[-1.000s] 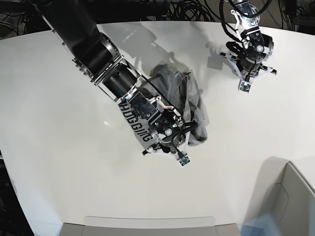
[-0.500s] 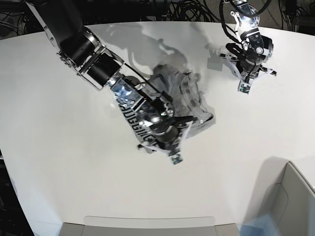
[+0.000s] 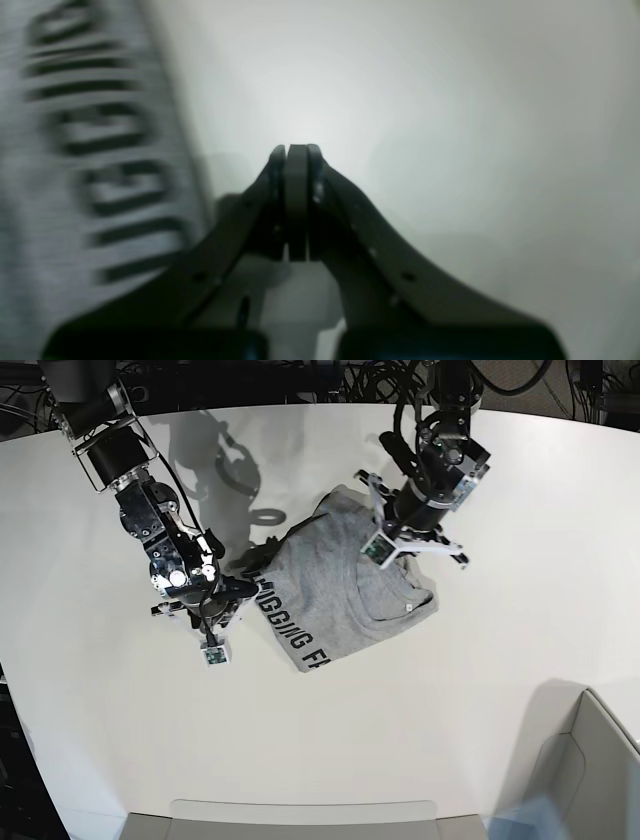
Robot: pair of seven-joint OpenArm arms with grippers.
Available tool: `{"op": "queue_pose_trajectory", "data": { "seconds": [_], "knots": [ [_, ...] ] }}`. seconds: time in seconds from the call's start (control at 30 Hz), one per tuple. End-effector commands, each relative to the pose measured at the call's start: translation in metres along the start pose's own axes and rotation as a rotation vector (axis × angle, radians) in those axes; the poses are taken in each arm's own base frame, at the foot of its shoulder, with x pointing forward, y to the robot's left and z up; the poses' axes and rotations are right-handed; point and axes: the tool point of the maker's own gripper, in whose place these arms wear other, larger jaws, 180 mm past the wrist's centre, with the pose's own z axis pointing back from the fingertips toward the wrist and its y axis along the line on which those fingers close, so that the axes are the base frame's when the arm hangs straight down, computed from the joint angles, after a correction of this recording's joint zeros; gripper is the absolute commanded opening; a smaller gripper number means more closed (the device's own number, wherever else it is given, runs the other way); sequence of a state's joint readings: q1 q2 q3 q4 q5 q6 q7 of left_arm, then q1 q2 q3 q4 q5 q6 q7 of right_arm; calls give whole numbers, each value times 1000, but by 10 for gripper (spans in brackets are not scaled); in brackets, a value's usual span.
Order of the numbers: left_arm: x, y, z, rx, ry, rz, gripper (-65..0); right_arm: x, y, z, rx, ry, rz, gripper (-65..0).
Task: Fold the T-shirt properly
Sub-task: 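Release the shirt with the right gripper and press it flat with the left gripper, then push the folded grey shirt with the left gripper toward the table edge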
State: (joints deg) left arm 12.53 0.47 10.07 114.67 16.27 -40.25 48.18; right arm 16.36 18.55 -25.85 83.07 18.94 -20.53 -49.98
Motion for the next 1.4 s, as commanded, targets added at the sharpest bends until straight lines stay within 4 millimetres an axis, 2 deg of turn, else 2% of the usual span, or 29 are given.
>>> {"op": "queue_pose_trajectory", "data": {
  "seconds": [0.0,0.13,0.3,0.33,0.4,0.53,0.63,0.73,0.83,0.93,1.0,1.13,1.2,1.27,1.33,1.37],
  "knots": [
    [16,-9,2,-21,-55,-6,-650,15,-9,5,-16,-49,2,-650],
    [13,-43,-7,-116,-35,-32,-650,11,-4,4,8,-42,22,-650],
    [-24,-63,-26,-186,74,-25,-650,14,11,3,37,-47,15,-650],
    [-38,-58,-28,-181,105,-21,-650,14,12,3,39,-48,18,-650],
    [-49,-45,-31,-154,134,-2,-650,6,31,3,88,-35,74,-650],
    [-63,13,-30,-17,163,71,-650,-17,71,3,184,5,224,-650],
    [-65,56,-31,75,162,121,-650,-41,102,8,245,42,304,-650],
    [-52,90,-43,124,139,148,-650,-70,143,23,340,66,402,-650],
    [-31,111,-60,134,118,156,-650,-90,175,46,433,61,453,-650],
    [-9,126,-73,134,89,160,-650,-96,196,73,501,29,427,-650],
    [5,137,-75,149,60,172,-650,-97,194,86,494,3,406,-650],
    [17,184,-58,252,11,241,-650,-90,161,101,364,-67,373,-650],
    [21,199,-47,297,-12,259,-650,-85,139,101,286,-87,333,-650],
    [23,199,-37,319,-12,248,-650,-76,120,99,217,-105,265,-650],
    [17,175,-33,294,28,224,-650,-68,96,94,148,-107,184,-650],
    [22,163,-30,282,24,199,-650,-64,86,92,119,-111,145,-650]
  ]
}}
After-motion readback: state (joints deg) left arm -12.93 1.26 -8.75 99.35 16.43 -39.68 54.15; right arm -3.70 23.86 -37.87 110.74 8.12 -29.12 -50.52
